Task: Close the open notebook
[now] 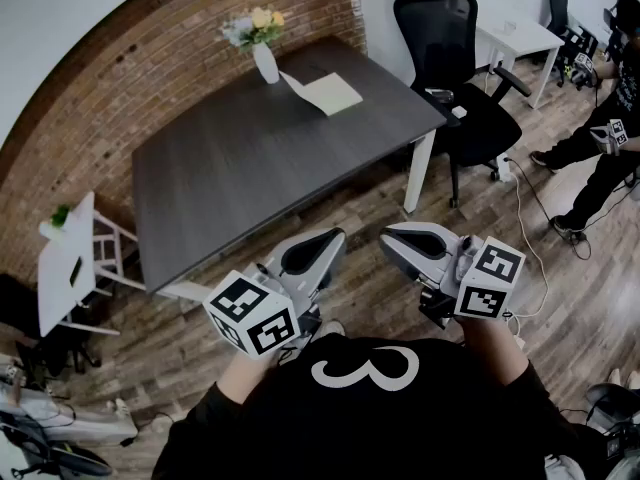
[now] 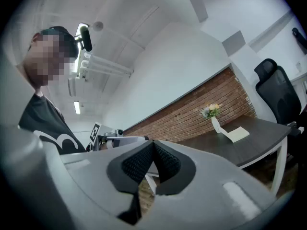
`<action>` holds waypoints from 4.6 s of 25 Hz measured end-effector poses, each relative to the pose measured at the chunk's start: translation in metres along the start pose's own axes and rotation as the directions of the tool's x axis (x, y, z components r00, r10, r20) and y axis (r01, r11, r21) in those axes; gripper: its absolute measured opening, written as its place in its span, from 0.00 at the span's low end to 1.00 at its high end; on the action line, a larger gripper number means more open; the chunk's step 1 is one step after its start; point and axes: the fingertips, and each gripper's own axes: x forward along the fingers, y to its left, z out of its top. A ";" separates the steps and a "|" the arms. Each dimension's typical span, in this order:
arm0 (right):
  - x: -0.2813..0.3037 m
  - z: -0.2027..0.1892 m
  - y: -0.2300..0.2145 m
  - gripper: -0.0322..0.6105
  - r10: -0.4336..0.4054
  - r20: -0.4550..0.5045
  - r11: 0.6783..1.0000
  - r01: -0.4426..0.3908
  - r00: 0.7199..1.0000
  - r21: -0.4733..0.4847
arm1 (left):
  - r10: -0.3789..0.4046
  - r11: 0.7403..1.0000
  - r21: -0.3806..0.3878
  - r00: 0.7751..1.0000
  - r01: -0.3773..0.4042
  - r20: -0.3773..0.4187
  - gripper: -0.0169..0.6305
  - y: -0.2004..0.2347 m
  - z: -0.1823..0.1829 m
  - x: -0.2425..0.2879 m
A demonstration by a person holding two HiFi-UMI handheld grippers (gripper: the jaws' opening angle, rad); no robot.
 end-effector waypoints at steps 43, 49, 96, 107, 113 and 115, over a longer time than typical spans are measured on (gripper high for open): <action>0.148 0.062 -0.313 0.05 -0.228 -0.068 0.957 0.236 0.971 0.169 | -0.108 0.984 -0.148 0.994 0.103 -0.027 0.05 0.295 0.070 0.190; 0.177 0.081 -0.346 0.05 -0.224 -0.063 0.960 0.232 0.972 0.156 | -0.100 0.985 -0.141 0.995 0.097 -0.009 0.05 0.335 0.086 0.209; 0.230 0.092 -0.560 0.05 0.147 -0.315 0.956 -0.054 0.938 0.287 | 0.613 0.750 -0.298 0.790 -0.591 -0.021 0.05 0.525 0.056 0.260; 0.221 0.080 -0.579 0.05 0.145 -0.332 0.955 -0.044 0.932 0.293 | 0.665 0.694 -0.312 0.744 -0.649 -0.069 0.05 0.545 0.022 0.250; 0.217 0.071 -0.584 0.05 0.155 -0.345 0.947 -0.040 0.926 0.320 | 0.674 0.672 -0.336 0.733 -0.660 -0.093 0.05 0.554 0.001 0.248; 0.216 0.071 -0.584 0.05 0.167 -0.330 0.935 -0.043 0.929 0.352 | 0.672 0.669 -0.342 0.734 -0.660 -0.099 0.05 0.555 -0.004 0.250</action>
